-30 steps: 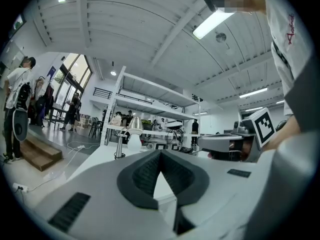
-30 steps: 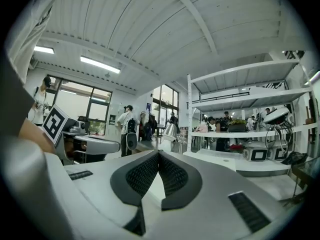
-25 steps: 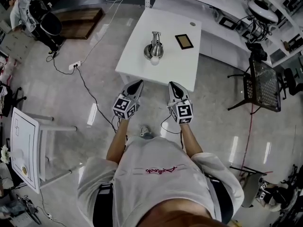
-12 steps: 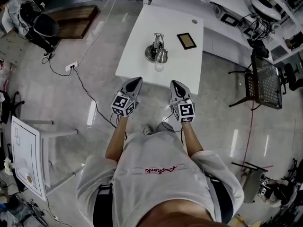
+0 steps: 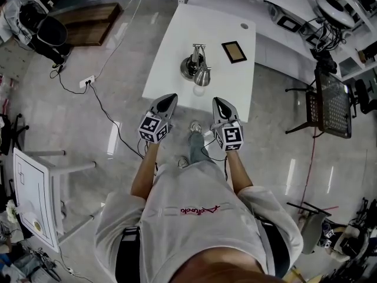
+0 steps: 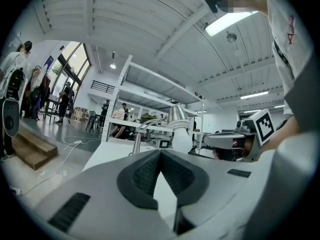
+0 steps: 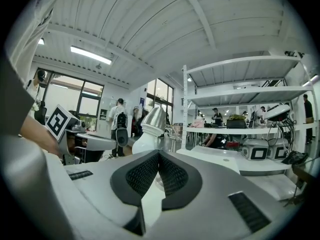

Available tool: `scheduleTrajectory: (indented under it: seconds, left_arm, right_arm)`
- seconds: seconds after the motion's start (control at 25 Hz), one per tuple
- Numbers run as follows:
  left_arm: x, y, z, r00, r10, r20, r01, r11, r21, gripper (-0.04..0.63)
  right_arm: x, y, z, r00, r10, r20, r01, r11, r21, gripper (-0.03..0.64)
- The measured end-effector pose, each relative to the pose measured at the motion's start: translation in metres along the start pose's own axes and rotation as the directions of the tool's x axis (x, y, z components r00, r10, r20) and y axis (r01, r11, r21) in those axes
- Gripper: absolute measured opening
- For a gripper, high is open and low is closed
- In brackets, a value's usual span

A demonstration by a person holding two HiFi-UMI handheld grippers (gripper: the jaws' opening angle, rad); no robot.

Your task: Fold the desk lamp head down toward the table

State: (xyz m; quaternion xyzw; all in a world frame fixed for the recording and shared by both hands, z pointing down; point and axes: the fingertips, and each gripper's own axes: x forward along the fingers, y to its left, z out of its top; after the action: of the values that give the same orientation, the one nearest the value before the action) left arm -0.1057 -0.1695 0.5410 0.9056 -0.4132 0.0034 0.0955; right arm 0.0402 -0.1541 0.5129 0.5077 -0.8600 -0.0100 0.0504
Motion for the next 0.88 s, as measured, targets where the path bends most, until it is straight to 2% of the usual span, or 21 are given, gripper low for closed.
scheduleTrajectory:
  seconds: [0.48, 0.72, 0.88]
  left_arm:
    - [0.057, 0.04, -0.006, 0.999, -0.009, -0.043, 0.009, 1.0, -0.011, 0.02]
    - [0.08, 0.046, -0.015, 0.998, -0.025, -0.057, 0.024, 1.0, -0.011, 0.02]
    - [0.088, 0.047, -0.031, 0.996, -0.032, -0.083, 0.029, 0.999, -0.037, 0.02]
  right_arm:
    - [0.053, -0.038, -0.018, 1.0, -0.003, -0.027, 0.004, 0.999, 0.036, -0.006]
    - [0.069, -0.047, -0.032, 0.998, 0.017, -0.06, -0.014, 0.999, 0.051, -0.006]
    - [0.072, -0.046, -0.05, 0.994, 0.035, -0.099, -0.029, 0.998, 0.064, -0.006]
